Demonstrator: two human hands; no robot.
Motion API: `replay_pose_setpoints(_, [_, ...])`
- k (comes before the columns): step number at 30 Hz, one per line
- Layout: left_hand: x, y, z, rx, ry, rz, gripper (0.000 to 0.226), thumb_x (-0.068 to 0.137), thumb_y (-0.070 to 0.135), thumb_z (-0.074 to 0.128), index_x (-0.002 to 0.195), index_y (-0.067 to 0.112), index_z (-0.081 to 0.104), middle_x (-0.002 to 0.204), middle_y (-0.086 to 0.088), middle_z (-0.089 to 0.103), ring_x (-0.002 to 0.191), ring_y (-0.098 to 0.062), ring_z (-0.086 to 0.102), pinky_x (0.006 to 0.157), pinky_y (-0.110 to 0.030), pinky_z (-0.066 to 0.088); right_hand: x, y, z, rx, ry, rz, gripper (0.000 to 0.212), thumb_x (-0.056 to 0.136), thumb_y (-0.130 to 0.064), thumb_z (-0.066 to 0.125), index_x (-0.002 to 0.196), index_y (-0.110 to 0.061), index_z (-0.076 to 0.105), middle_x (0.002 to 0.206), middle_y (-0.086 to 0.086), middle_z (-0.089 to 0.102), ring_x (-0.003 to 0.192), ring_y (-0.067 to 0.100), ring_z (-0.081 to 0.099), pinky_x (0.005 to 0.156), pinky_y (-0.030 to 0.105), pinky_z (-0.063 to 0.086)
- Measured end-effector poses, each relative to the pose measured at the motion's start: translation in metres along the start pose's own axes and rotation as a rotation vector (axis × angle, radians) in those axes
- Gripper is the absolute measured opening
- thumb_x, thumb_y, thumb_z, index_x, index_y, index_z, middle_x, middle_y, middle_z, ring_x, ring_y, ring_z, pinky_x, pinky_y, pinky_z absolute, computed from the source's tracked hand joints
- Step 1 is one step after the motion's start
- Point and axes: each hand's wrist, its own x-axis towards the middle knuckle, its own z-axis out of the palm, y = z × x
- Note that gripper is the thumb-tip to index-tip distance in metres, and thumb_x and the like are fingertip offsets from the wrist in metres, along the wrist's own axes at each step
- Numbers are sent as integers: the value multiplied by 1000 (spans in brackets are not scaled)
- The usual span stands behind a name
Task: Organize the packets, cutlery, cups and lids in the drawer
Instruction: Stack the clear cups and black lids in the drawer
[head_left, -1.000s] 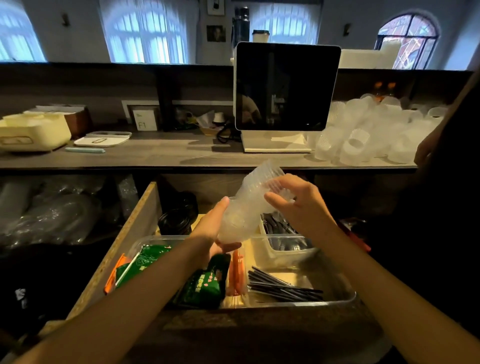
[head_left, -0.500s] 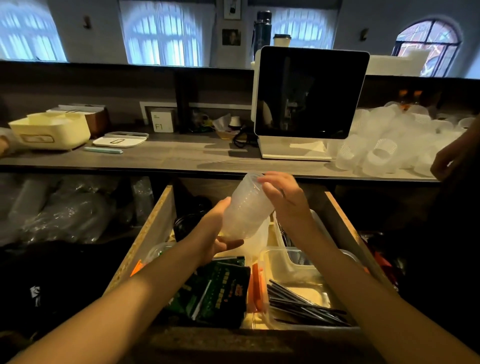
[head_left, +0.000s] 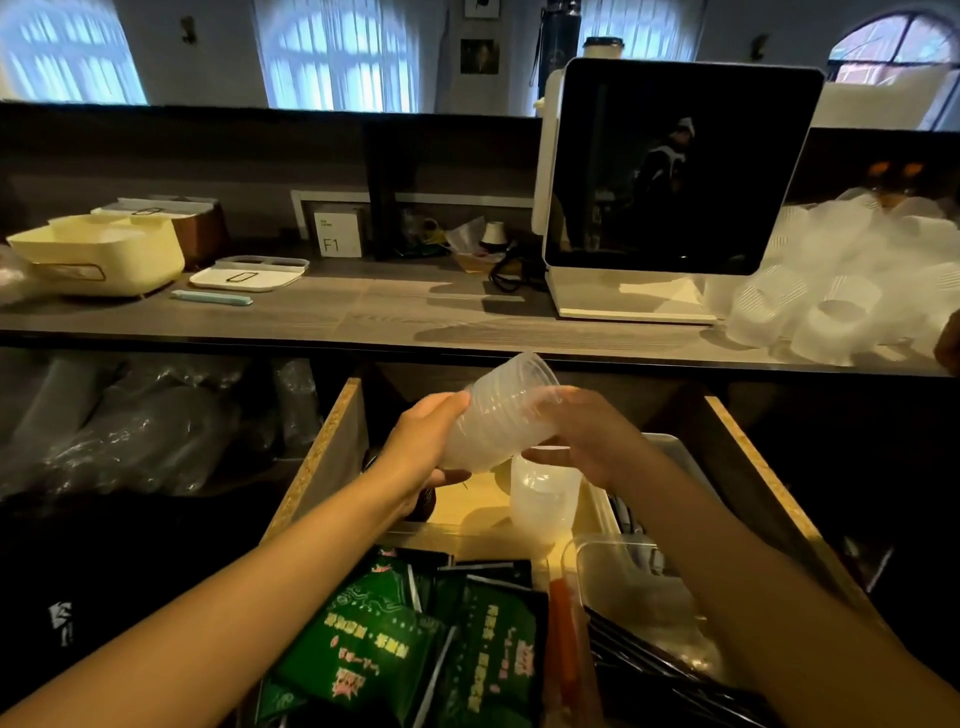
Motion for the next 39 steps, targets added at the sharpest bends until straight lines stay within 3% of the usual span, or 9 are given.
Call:
replay_pose_setpoints(3, [16,-2,-1,23,-17,-34,32,100,40,53,129,29,58,119,-4,57,105,-26,61,82,-47,62,8,4,-3,-2,86,44,30,92,-14,66,121,-8,61,119,14,62,103,31,65,77,37,59])
replay_pose_setpoints(9, [46,-13,-1,-44,24,-130,36,100,39,51,133,24,53,123,-10,60,103,-31,65,80,-47,62,16,9,-27,260,245,4,26,95,-13,58,121,-9,58,117,15,63,96,29,68,59,29,59])
replay_pose_setpoints(14, [64,-13,13,-102,56,-214,24,106,35,37,120,19,47,104,-12,59,92,-33,63,69,-43,59,12,9,-44,286,312,-28,31,95,-11,57,126,-9,56,122,16,61,103,31,65,59,29,57])
replay_pose_setpoints(18, [84,-23,24,-89,90,-264,26,108,30,29,121,15,45,117,-19,58,101,-39,63,65,-46,58,5,8,-55,290,352,-69,32,95,-10,56,127,-9,56,124,16,59,104,31,64,60,28,55])
replay_pose_setpoints(21, [99,-37,30,-20,105,-305,38,108,32,30,136,13,46,131,-20,56,104,-43,64,47,-41,58,1,15,-59,271,379,-93,25,94,-9,57,119,-10,60,123,14,60,104,32,65,58,26,56])
replay_pose_setpoints(25, [110,-51,33,75,147,-368,46,108,32,32,151,15,34,149,-21,40,114,-51,58,35,-39,53,-2,25,-57,232,412,-69,12,92,-11,62,102,-18,64,113,7,61,98,26,65,60,26,57])
replay_pose_setpoints(34, [122,-76,35,262,72,-334,43,107,25,33,147,11,42,151,-18,41,106,-45,60,41,-37,55,2,35,-50,73,385,-97,21,95,-13,61,115,-12,63,103,-5,57,98,25,61,66,31,61])
replay_pose_setpoints(37, [123,-79,33,347,55,-370,46,106,20,28,151,14,38,155,-18,37,87,-44,61,38,-38,54,2,36,-49,74,378,-99,20,94,-14,61,115,-13,63,103,-4,58,97,24,61,67,33,62])
replay_pose_setpoints(39, [115,-74,33,355,61,-383,48,107,19,26,154,14,33,158,-16,32,99,-46,58,38,-41,56,2,36,-47,65,374,-103,17,94,-14,62,112,-15,62,103,-4,59,96,24,61,64,30,61])
